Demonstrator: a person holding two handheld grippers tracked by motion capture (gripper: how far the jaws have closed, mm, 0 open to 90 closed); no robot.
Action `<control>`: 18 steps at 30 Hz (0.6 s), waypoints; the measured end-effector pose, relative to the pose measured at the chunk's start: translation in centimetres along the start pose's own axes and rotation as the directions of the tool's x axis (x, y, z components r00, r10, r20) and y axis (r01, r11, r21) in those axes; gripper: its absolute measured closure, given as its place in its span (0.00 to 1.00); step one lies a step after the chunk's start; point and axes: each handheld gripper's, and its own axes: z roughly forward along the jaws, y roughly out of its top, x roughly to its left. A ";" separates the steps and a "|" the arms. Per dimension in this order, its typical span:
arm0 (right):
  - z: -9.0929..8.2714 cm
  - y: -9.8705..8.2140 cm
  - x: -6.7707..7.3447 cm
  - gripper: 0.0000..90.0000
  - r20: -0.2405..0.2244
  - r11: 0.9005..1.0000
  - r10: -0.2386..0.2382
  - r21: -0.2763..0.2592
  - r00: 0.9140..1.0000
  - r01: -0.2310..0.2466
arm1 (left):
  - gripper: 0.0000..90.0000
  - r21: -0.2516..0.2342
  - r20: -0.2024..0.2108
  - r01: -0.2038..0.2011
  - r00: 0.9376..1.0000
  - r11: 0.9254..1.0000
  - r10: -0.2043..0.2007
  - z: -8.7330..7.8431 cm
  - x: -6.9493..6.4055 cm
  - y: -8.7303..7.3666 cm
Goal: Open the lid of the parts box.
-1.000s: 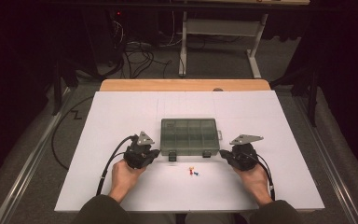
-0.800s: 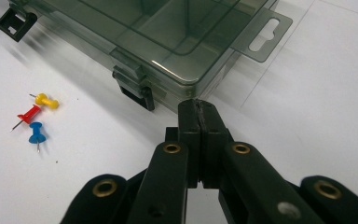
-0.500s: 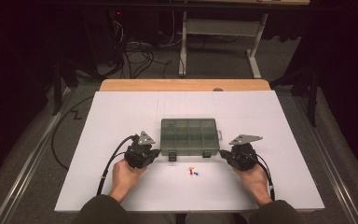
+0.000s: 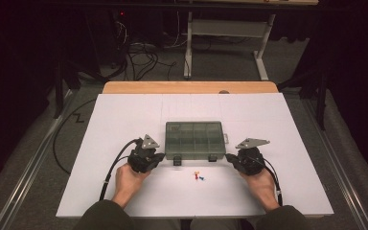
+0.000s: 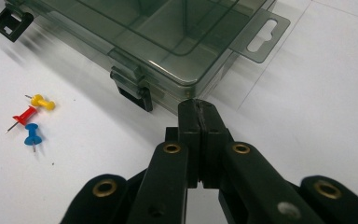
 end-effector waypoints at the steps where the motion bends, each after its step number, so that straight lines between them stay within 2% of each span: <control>1: 0.0 0.0 0.0 1.00 0.000 1.000 0.001 0.000 1.000 -0.001 | 0.99 -0.001 0.002 0.000 1.000 1.000 0.000 0.0 0.0 0.0; 9: 0.0 0.0 0.1 1.00 -0.004 1.000 0.001 -0.012 1.000 -0.001 | 0.99 -0.005 0.003 -0.002 1.000 1.000 0.002 -0.1 0.0 0.0; 18: -0.2 0.0 0.1 1.00 -0.001 1.000 0.003 -0.031 1.000 -0.004 | 0.96 -0.037 -0.006 0.003 1.000 0.999 -0.004 -0.3 0.0 0.1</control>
